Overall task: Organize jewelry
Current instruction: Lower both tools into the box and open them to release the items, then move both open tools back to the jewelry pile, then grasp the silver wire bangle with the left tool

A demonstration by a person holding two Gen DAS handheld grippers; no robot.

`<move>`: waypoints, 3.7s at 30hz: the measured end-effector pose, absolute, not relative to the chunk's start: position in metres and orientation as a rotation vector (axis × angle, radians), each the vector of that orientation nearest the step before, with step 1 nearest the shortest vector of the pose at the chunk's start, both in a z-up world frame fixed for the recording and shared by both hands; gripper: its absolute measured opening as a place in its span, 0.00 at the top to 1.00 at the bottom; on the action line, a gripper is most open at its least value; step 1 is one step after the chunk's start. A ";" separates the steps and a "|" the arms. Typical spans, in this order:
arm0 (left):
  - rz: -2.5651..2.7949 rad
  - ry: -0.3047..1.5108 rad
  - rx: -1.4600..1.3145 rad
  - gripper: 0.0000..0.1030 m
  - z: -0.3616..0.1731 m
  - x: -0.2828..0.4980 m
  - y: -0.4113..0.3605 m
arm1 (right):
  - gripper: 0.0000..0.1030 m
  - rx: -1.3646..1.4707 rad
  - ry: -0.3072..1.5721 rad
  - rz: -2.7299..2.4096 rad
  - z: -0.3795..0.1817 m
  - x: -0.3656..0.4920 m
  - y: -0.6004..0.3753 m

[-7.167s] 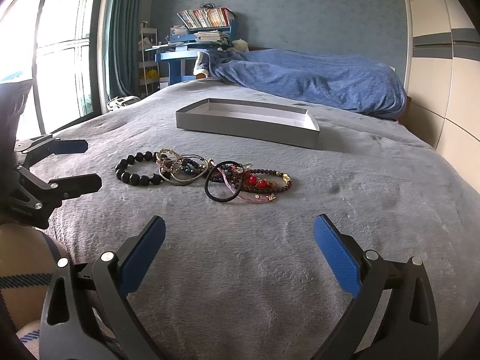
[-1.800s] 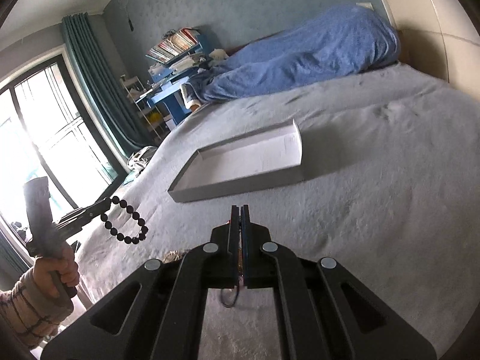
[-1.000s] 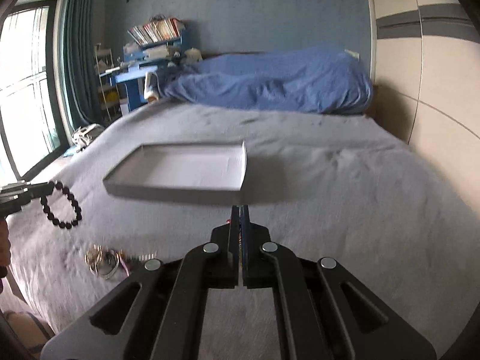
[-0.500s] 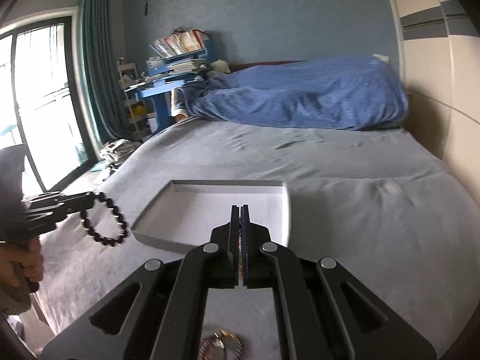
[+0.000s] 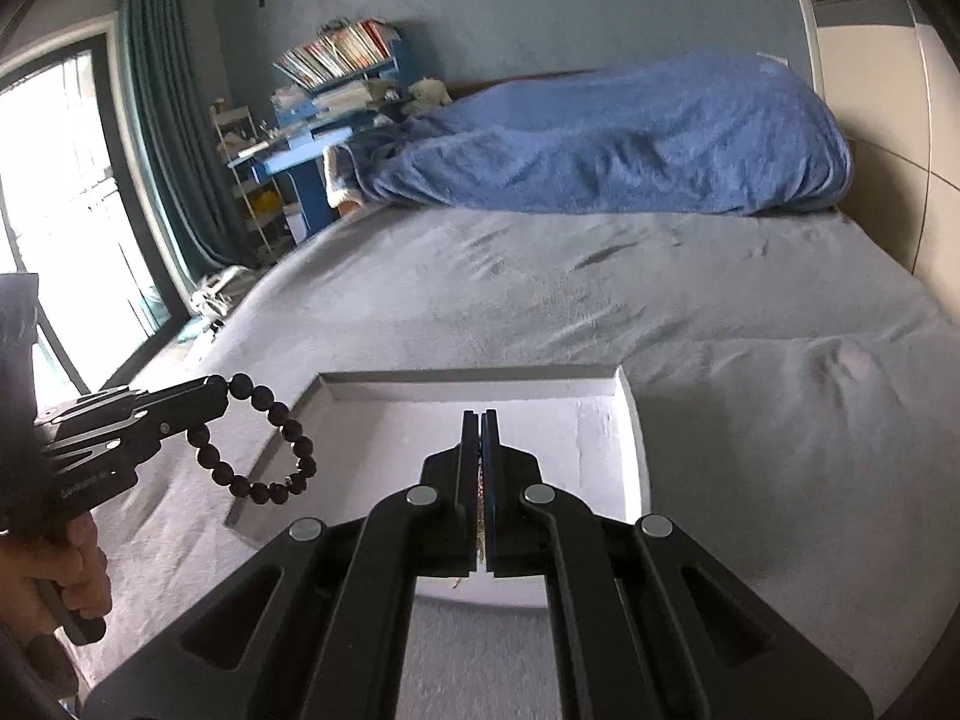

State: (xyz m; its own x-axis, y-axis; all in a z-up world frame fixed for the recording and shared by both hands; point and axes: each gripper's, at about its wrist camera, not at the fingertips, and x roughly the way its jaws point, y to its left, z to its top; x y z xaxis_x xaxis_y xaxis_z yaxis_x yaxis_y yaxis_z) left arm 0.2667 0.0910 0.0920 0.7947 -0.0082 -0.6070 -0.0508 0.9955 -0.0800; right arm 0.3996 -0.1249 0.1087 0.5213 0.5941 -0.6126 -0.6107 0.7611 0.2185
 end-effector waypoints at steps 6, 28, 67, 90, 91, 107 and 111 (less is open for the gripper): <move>0.033 0.723 -0.066 0.85 0.059 0.278 0.086 | 0.99 -0.113 0.814 0.685 0.069 0.414 -0.107; 0.051 0.614 -0.037 0.19 0.051 0.204 0.065 | 0.51 -0.081 0.707 0.691 0.068 0.345 -0.162; -0.079 0.558 -0.059 0.09 0.000 0.071 0.022 | 0.09 -0.045 0.591 0.606 0.025 0.169 -0.242; -0.226 0.720 0.118 0.16 -0.012 0.106 -0.019 | 0.13 -0.038 0.634 0.587 0.018 0.177 -0.241; -0.238 0.740 0.133 0.17 -0.014 0.110 -0.022 | 0.13 -0.036 0.634 0.585 0.017 0.177 -0.241; -0.240 0.772 0.172 0.53 -0.020 0.127 -0.029 | 0.13 -0.010 0.635 0.578 0.018 0.177 -0.245; -0.246 0.714 0.118 0.53 -0.011 0.115 -0.020 | 0.13 -0.004 0.635 0.576 0.017 0.176 -0.246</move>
State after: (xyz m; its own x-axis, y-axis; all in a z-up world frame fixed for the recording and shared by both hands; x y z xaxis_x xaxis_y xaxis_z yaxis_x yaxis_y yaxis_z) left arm 0.1148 -0.0198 -0.0114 0.7287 -0.1831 -0.6599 0.2630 0.9645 0.0228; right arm 0.1764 -0.2463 0.0172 0.6542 0.5069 -0.5614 -0.5091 0.8440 0.1688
